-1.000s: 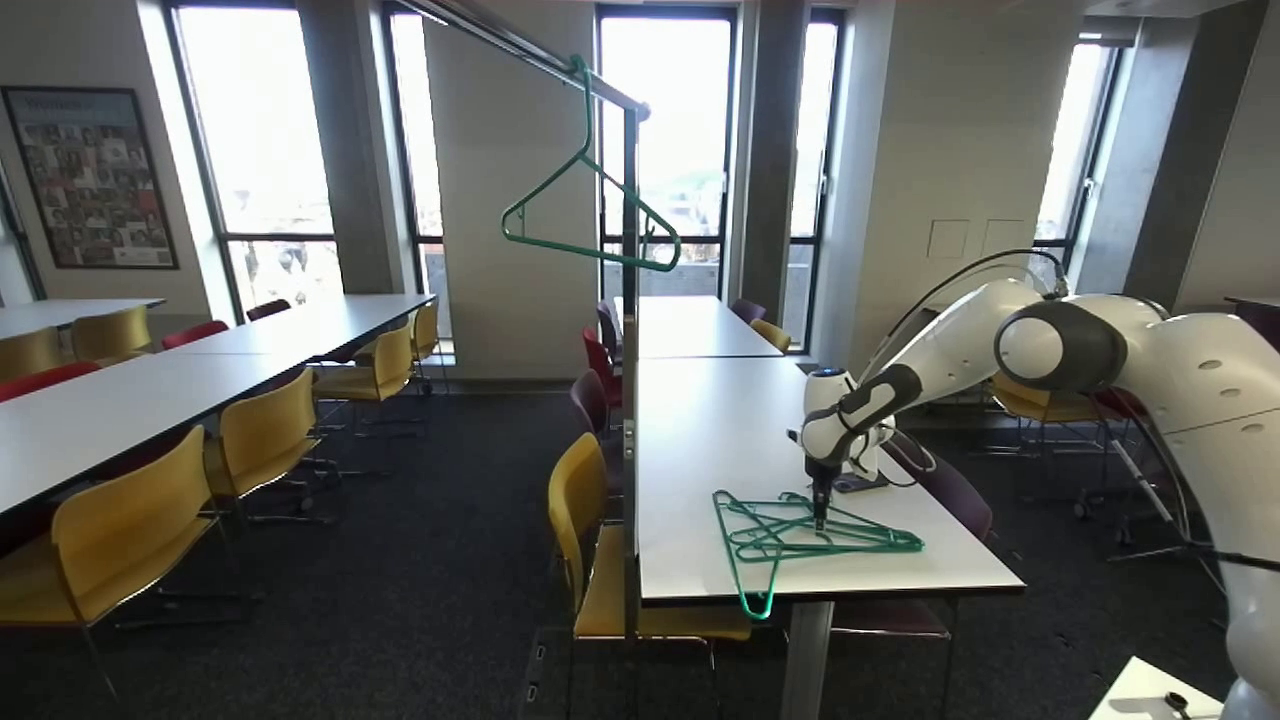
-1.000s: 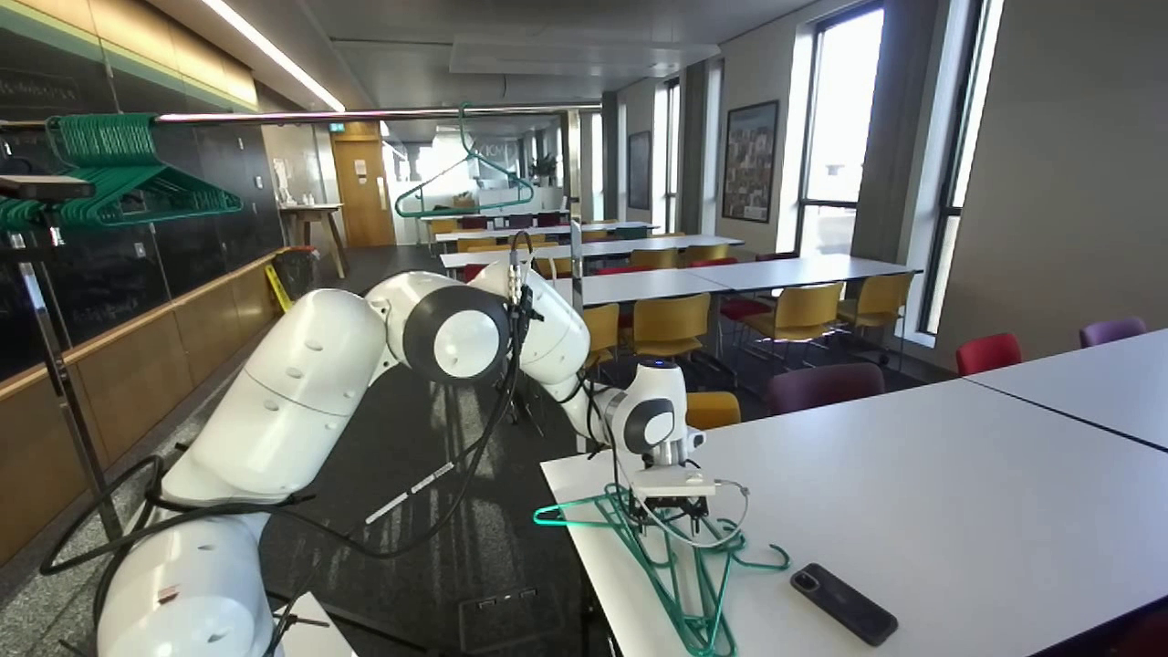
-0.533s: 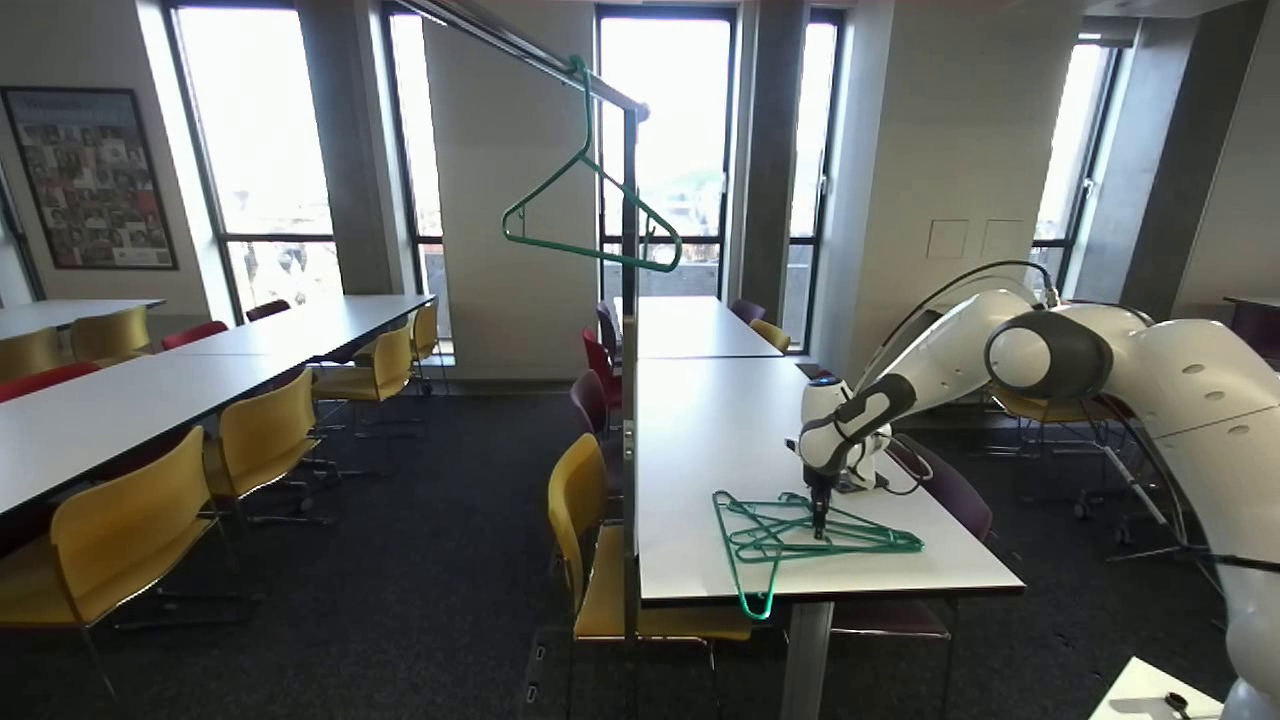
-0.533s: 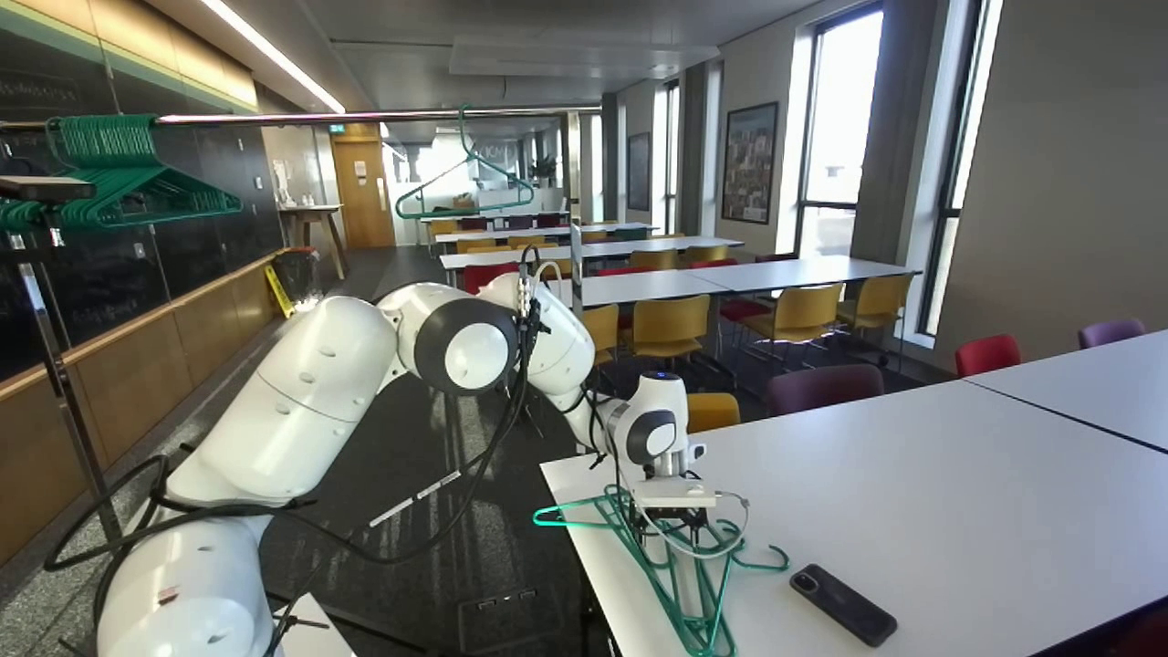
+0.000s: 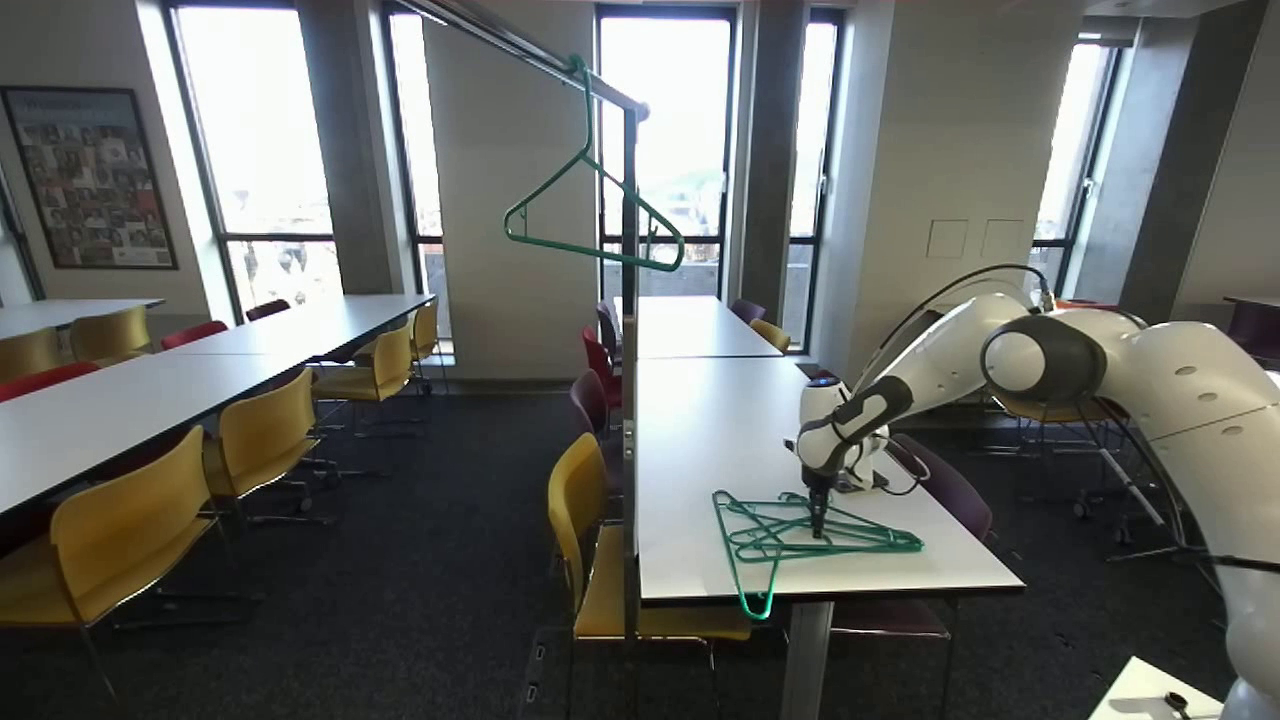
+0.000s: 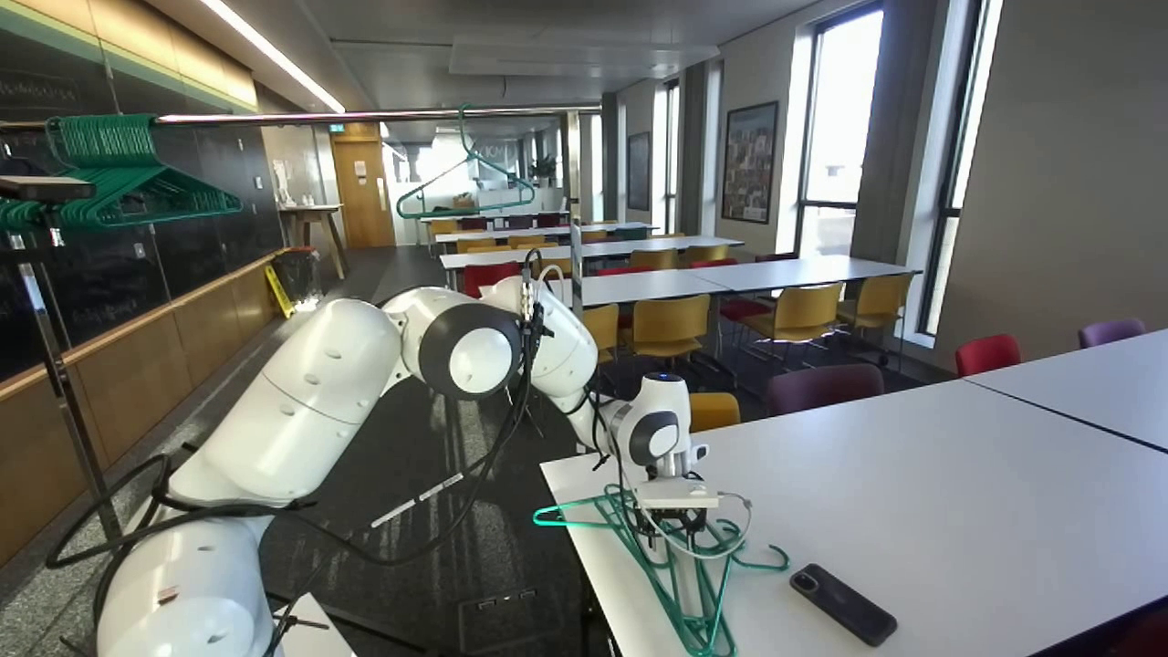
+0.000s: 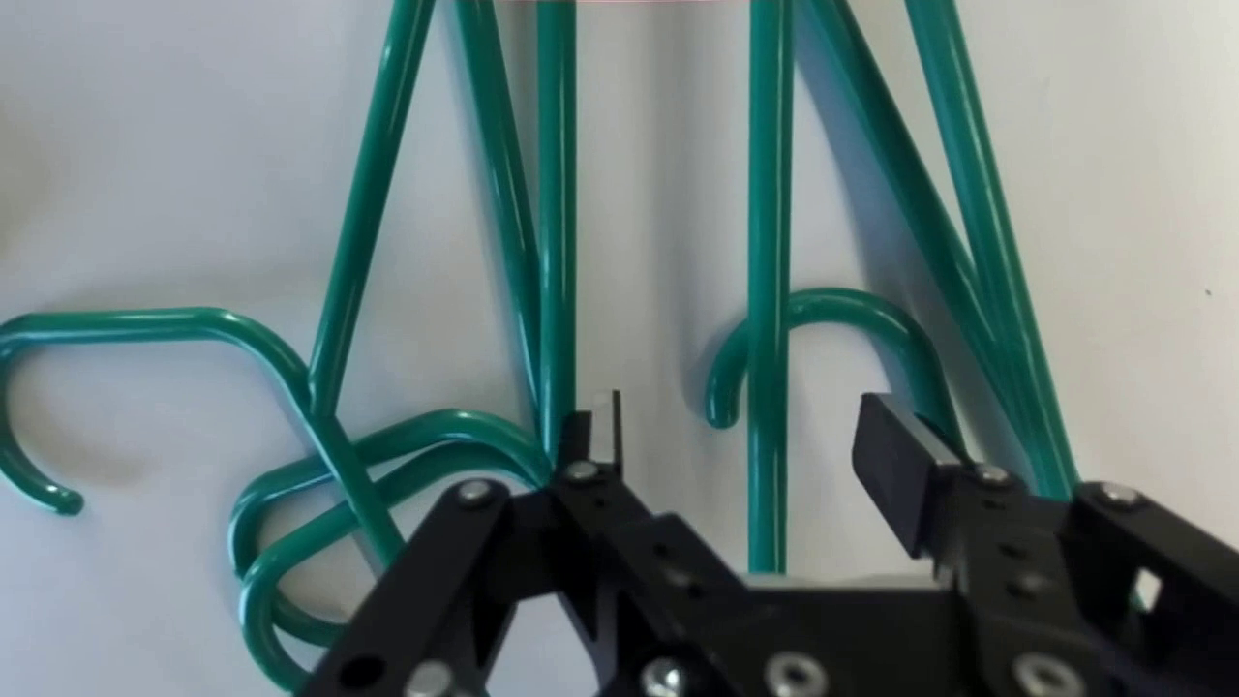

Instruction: Put one green hanger from the table and put it on the railing

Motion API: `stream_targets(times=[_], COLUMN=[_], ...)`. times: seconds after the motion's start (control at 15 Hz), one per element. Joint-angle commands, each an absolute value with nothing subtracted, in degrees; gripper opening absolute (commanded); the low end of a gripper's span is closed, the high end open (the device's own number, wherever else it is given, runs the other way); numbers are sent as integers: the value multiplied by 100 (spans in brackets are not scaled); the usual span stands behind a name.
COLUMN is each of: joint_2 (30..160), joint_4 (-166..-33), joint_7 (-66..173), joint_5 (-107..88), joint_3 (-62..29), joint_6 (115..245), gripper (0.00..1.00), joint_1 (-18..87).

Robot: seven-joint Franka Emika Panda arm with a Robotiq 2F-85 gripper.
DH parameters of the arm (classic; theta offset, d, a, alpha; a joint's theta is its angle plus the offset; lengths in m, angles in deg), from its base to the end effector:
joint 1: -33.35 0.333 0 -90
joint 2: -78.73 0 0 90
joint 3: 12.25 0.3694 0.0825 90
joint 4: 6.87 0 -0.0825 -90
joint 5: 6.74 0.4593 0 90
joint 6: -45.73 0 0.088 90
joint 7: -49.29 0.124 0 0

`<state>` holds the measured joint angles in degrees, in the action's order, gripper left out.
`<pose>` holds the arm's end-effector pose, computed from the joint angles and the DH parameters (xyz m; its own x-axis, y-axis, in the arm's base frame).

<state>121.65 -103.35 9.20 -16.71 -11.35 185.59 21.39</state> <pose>0.7479 -0.1495 0.1292 0.8049 0.5900 -0.0643 0.5934 -0.8010 0.0794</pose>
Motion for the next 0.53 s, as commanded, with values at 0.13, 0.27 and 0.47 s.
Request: stream_targets(times=[0.13, 0.27, 0.47], joint_2=[12220, 12224, 12224], joint_4=[-10069, -10051, -10039], joint_7=[829, 842, 844], joint_5=[-1673, -1674, -1668], joint_3=[-1129, -1134, -1131], joint_6=[18291, 18275, 18270], gripper=[23, 7, 0], joint_1=[2106, 2113, 2112])
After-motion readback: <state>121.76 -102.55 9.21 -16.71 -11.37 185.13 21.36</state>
